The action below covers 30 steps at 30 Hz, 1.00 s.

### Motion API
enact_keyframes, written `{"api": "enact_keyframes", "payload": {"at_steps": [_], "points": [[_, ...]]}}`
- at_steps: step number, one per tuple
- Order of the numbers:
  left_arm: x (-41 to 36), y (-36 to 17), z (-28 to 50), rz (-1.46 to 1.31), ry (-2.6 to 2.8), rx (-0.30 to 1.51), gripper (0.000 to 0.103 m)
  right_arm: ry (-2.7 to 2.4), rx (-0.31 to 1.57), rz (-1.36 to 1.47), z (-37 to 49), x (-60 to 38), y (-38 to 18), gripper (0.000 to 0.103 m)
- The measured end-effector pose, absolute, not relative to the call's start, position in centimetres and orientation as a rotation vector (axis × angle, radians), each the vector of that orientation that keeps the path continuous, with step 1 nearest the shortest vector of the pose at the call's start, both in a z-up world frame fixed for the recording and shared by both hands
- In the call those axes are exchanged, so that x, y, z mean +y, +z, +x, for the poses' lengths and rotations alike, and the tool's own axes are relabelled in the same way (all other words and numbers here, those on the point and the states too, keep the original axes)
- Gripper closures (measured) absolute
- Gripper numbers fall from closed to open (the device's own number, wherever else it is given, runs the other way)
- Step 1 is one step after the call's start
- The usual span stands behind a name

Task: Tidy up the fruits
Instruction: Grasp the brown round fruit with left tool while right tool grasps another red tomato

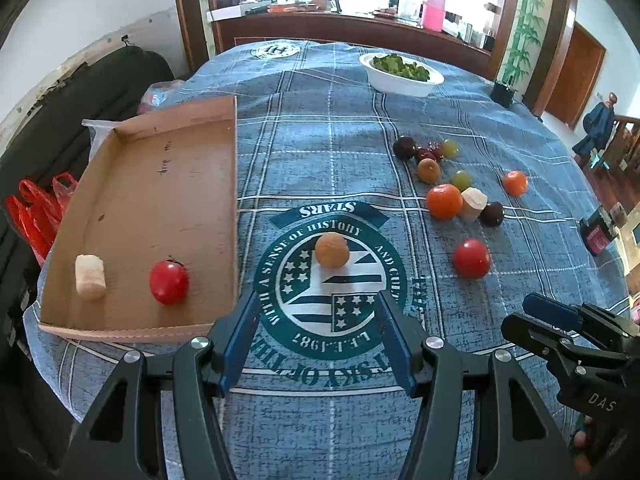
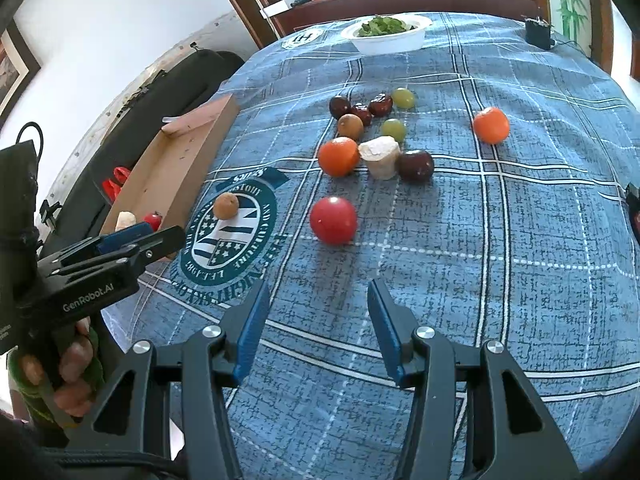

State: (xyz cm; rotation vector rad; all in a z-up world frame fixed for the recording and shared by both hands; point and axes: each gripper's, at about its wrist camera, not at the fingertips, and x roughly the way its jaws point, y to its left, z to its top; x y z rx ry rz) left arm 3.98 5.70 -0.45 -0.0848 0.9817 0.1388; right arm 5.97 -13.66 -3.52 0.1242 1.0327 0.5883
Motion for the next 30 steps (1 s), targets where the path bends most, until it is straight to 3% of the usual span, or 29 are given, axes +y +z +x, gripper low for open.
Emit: {"api": "enact_keyframes", "payload": {"at_steps": [20,23,25,26,30], "points": [[5.9,-4.9,10.1,-0.081,0.16,1.057,0.044,0.506,1.003,-0.036,11.0,-9.3,-5.8,0.05],[5.9,-4.9,10.2,-0.085,0.154,1.039,0.05,0.484,0.979,-0.083,11.0,-8.8,-5.9,0.059],[5.8,-4.8,10.2,-0.072,0.147,1.027,0.073,0.495,0.98,-0.075,10.9,-8.9,-5.8,0.068],[5.8,-4.7,10.2,-0.081,0.132,1.028,0.079,0.497,0.988,-0.06,10.9,-9.1,-5.7,0.068],[6.0,-4.3,9.6,-0.092,0.133,1.024,0.079,0.503,0.98,-0.021,10.0,-9.9,-4.9,0.068]]}}
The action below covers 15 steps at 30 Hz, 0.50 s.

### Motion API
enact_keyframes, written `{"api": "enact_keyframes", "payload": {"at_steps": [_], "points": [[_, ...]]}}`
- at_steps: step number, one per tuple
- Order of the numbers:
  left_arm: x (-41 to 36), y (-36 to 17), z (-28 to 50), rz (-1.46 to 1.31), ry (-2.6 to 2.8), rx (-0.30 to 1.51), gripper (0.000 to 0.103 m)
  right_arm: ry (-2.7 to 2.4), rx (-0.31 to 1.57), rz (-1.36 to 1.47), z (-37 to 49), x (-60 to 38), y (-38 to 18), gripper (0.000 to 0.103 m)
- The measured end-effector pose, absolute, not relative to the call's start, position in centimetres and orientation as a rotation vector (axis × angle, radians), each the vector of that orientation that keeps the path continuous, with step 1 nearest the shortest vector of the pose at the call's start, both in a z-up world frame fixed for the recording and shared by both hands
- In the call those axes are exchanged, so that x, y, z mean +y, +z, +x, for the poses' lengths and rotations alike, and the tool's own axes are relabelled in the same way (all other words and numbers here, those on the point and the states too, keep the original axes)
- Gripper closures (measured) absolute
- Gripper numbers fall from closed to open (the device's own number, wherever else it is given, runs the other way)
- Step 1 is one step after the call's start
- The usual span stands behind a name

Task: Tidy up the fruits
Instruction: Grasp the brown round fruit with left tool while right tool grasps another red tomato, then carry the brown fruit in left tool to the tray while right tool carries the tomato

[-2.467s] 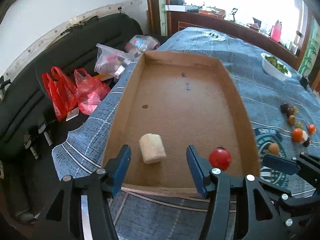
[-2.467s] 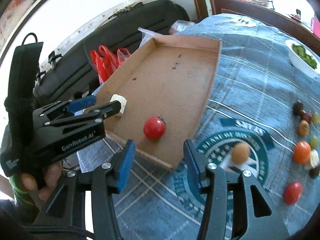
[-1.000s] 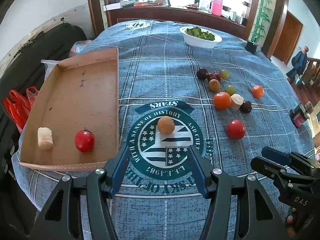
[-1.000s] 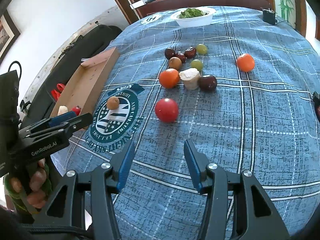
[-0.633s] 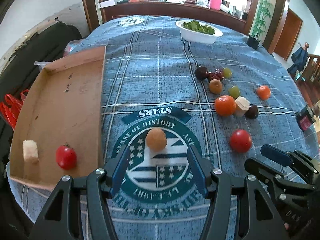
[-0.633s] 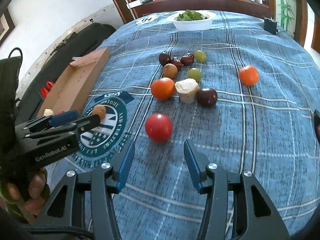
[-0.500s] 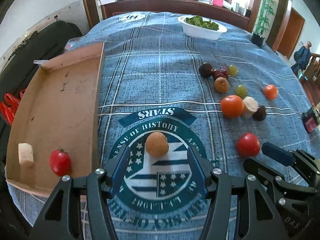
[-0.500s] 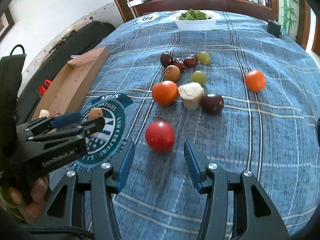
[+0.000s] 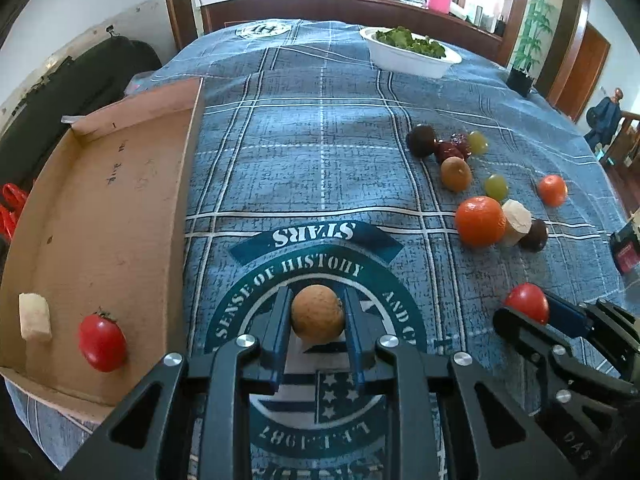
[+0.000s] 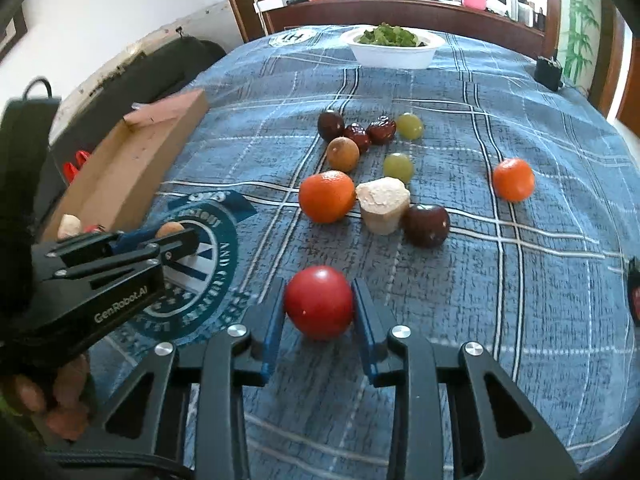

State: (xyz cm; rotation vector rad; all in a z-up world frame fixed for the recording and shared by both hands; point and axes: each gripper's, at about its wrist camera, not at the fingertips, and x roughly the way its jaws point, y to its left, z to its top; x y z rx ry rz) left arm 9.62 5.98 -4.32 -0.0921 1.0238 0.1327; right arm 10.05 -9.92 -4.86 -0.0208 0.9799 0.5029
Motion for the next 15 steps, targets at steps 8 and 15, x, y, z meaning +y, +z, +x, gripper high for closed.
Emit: {"api": "enact_keyframes", "payload": {"at_steps": [8,15], "points": [[6.8,-1.2,6.8,-0.118,0.129,0.944,0.079,0.545,0.93,0.063,8.0,-11.2,-1.8,0.068],[9.1,1.5,3.6,-0.153,0.14,0.869,0.079,0.578,0.907,0.078,6.6,-10.6,-0.3,0.068]]}}
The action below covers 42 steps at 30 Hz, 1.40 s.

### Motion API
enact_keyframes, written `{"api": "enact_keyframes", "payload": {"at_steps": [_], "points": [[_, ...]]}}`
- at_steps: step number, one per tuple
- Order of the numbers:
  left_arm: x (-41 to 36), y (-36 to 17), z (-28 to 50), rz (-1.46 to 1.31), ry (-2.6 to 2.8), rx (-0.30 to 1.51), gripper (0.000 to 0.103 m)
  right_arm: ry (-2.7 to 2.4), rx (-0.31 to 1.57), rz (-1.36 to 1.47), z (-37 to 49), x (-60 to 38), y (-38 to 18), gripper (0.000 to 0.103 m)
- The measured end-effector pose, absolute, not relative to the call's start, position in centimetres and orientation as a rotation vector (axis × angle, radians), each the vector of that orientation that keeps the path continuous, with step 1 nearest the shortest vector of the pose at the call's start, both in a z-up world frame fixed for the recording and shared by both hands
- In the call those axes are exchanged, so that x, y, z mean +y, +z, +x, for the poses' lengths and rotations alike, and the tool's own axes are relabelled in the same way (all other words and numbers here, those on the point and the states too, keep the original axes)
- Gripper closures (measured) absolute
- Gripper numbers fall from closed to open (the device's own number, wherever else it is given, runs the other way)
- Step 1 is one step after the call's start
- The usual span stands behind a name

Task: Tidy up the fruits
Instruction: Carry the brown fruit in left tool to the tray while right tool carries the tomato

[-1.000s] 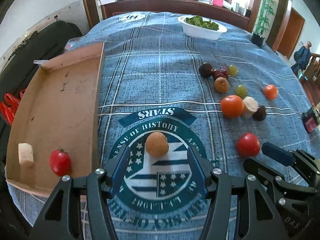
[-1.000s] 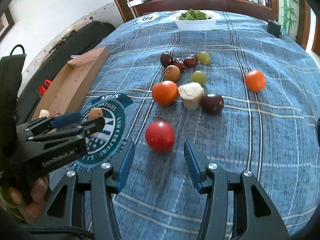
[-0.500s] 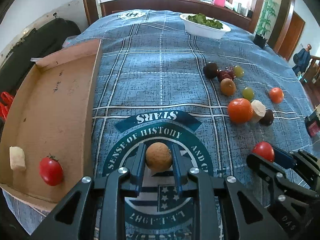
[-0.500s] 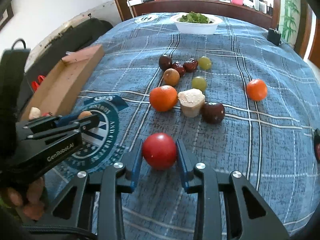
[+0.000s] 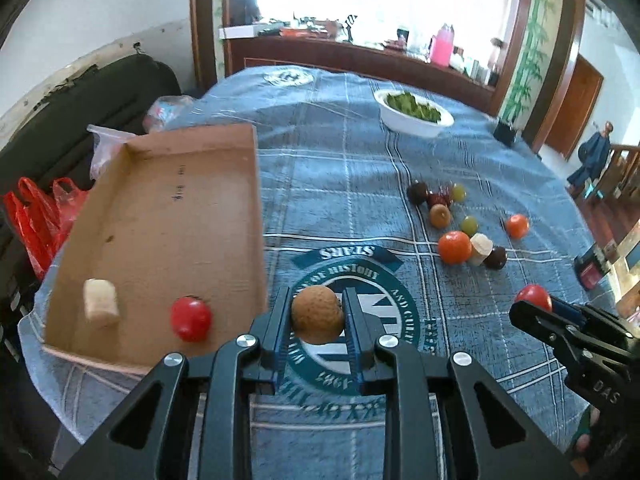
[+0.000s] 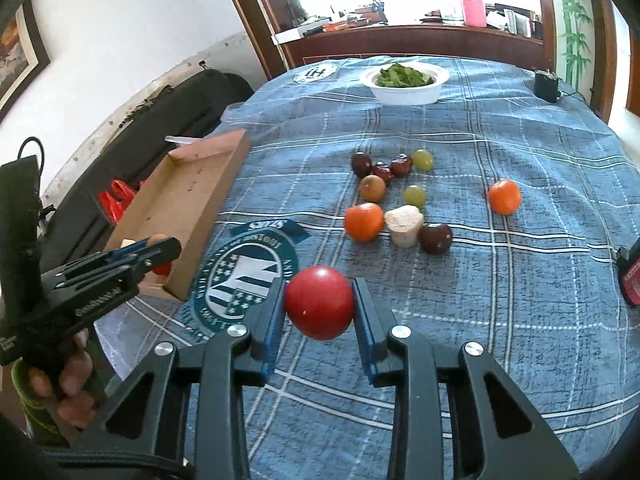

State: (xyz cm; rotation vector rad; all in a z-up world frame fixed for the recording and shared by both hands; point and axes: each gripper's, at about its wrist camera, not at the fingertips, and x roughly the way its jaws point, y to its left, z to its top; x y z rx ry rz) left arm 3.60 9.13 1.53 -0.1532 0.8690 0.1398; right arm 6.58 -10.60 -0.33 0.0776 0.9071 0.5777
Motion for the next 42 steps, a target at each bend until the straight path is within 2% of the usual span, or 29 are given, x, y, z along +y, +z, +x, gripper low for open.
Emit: {"api": "enact_keyframes", "payload": {"at_steps": [12,42], "points": [[12.4,2.6,1.2,-0.204,0.195,0.83,0.079,0.656,0.884,0.044,5.1,-7.1,0.9,0.068],[17.7,1.7,1.3,-0.18,0.356,0.84,0.079,0.82,0.893,-0.04,5.1,2.2,1.7,0.068]]}}
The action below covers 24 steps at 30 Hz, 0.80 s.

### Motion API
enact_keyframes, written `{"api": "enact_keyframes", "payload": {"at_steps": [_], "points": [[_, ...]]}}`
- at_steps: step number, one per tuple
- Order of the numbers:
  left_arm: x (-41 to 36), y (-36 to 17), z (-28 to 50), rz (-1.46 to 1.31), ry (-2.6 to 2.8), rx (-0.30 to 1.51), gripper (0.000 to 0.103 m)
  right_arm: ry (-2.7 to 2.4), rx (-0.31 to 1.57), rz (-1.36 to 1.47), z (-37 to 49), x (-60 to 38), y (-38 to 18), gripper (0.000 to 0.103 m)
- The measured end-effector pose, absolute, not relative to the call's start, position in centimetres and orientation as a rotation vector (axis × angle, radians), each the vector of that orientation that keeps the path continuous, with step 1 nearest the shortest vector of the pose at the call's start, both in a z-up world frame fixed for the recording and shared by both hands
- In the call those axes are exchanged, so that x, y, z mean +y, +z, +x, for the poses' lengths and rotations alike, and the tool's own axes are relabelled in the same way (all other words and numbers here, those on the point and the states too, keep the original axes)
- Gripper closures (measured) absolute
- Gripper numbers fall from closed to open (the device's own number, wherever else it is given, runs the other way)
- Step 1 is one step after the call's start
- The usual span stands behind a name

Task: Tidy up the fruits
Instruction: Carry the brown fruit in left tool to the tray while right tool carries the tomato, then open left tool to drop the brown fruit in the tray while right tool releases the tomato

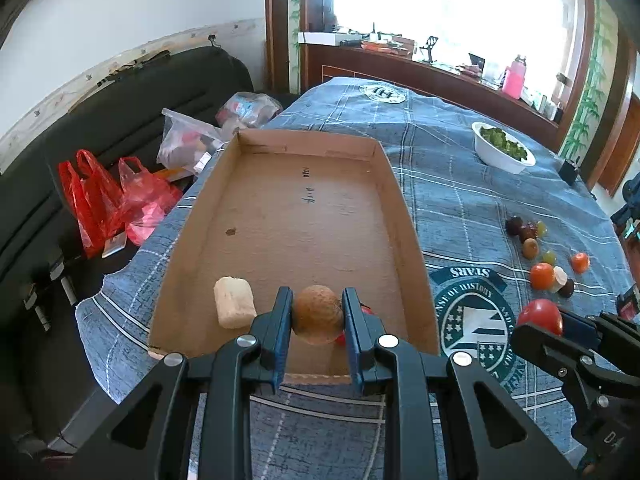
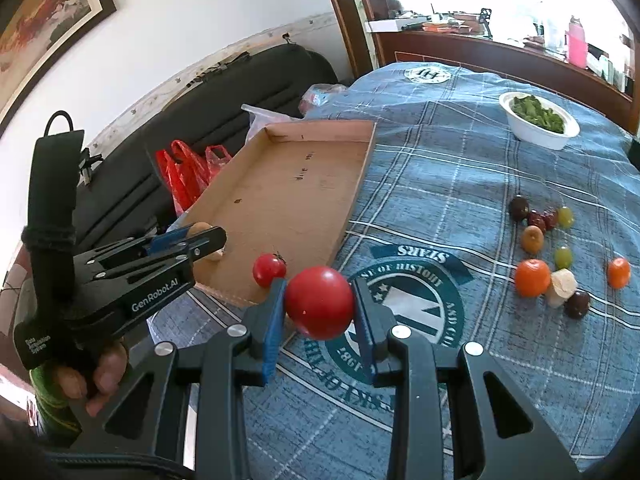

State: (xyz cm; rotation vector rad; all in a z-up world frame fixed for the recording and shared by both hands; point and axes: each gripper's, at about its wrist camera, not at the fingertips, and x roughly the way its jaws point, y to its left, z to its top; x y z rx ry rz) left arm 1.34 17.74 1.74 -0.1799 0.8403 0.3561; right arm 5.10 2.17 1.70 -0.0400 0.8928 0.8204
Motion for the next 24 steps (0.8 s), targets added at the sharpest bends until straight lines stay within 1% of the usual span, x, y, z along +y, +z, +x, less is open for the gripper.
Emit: {"api": "enact_keyframes", "payload": {"at_steps": [8,13,17,24], "points": [[20.4,1.6,2.4,-0.202,0.395,0.844,0.079,0.87,0.939,-0.004,7.5,5.3,0.8,0.068],[22.7,1.4,4.3,-0.217,0.438,0.855,0.079,0.899,0.949,-0.047,8.8,8.9,0.2,0.068],[24.2,0.0,6.5,-0.226,0.463,0.915,0.079,0.894,0.971,-0.097,10.0,11.5,-1.0,0.068],[24.3,-2.0,7.7,-0.19,0.489,0.991,0.079,0.888,1.026,-0.17,10.9,13.9,-3.6,0.068]]}}
